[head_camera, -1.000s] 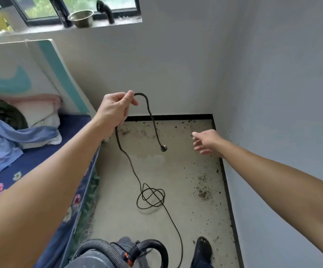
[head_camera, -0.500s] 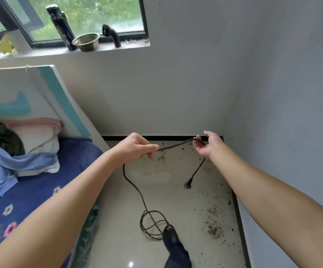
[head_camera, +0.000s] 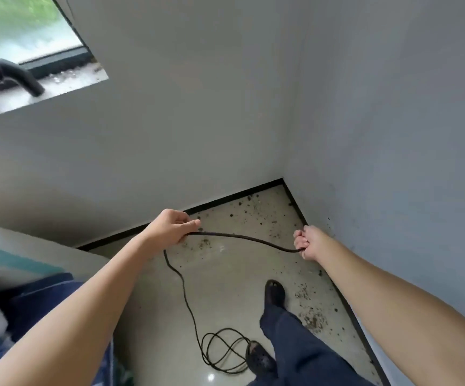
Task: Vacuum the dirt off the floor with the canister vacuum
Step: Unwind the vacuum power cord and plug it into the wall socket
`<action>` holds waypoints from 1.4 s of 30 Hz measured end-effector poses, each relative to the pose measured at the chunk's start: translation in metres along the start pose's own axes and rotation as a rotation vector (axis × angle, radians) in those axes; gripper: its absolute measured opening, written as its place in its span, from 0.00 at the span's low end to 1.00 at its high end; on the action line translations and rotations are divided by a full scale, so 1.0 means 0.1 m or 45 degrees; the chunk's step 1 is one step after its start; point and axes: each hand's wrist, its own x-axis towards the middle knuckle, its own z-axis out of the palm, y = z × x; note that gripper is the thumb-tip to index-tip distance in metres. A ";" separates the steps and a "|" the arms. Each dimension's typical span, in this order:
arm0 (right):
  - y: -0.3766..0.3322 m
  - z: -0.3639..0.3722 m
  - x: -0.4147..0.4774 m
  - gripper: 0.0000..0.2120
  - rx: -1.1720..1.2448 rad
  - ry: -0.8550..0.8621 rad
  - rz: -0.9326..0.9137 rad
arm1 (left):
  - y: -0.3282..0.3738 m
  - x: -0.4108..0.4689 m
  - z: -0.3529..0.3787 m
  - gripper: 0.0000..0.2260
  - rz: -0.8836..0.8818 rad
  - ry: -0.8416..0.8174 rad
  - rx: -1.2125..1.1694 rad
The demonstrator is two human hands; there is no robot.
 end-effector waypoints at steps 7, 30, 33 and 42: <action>-0.32 0.14 0.93 0.13 0.241 0.130 0.035 | 0.08 1.39 0.16 0.19 0.004 -0.150 0.367; -0.90 -0.60 3.61 0.10 0.485 0.478 -0.096 | -0.88 4.11 2.51 0.18 0.203 -0.846 0.607; -0.94 -0.64 3.88 0.11 0.525 0.521 -0.141 | -1.06 4.34 2.75 0.18 0.254 -0.860 0.662; -0.84 -0.74 4.28 0.09 0.649 0.693 -0.183 | -1.45 4.73 3.17 0.15 0.326 -0.853 0.750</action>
